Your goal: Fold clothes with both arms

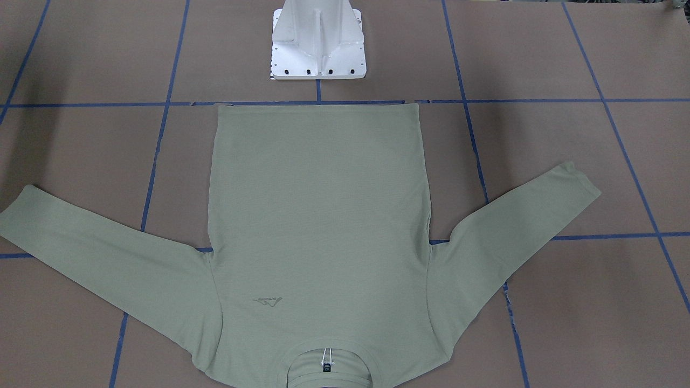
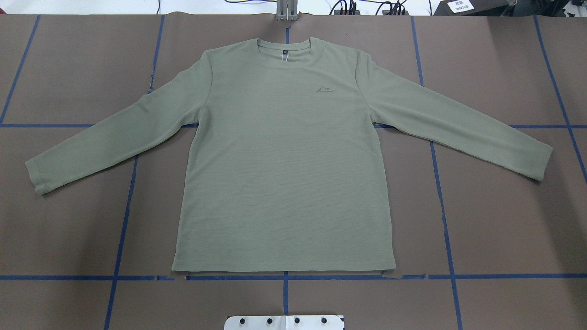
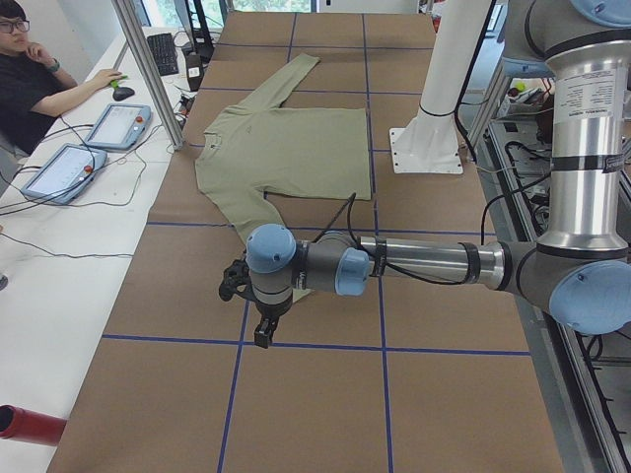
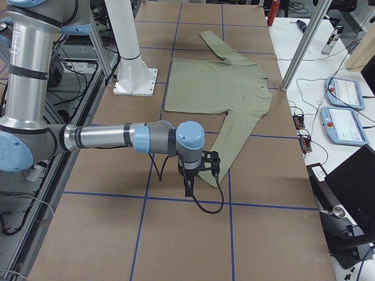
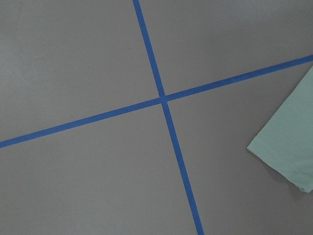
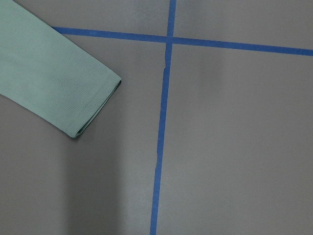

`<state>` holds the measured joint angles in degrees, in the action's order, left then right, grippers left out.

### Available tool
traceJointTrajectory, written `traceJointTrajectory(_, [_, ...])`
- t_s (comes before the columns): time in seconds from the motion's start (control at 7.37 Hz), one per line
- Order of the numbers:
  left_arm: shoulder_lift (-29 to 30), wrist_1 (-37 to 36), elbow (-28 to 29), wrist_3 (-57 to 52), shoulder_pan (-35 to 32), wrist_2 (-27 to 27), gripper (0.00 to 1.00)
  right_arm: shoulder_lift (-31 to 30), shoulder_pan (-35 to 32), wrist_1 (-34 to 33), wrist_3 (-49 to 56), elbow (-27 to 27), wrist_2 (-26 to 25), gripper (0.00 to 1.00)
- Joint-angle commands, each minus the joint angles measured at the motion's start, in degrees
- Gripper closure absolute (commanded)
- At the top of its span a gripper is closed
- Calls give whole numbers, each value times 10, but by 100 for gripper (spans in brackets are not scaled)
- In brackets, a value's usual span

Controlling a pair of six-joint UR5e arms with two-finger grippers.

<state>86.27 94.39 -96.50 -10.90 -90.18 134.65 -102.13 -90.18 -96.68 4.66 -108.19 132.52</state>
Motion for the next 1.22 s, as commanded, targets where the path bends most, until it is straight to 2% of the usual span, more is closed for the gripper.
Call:
traceJointTrajectory(0.0, [3, 0, -1, 0, 1, 0, 0, 0, 0, 1, 0, -1, 1, 0])
traceJointTrajectory(0.27, [9, 1, -10, 1, 1, 0, 0, 7, 1, 2, 3, -5, 2, 0])
traceJointTrajectory(0.54, [33, 19, -6, 5, 1, 1, 0, 9, 3, 58, -2, -11, 14, 0])
traceJointTrajectory(0.68, [45, 59, -6, 4, -2, 1, 0, 10, 7, 64, -26, -9, 29, 0])
traceJointTrajectory(0.81, [49, 129, 11, 5, -1, 2, 0, 27, 17, 77, -59, -8, 32, 0])
traceJointTrajectory(0.95, [64, 171, 45, 16, -1, 3, 0, 53, 37, 88, -97, 2, 37, 0])
traceJointTrajectory(1.09, [65, 176, 46, 64, -1, 6, 0, 93, 52, 92, -147, 24, 51, 0])
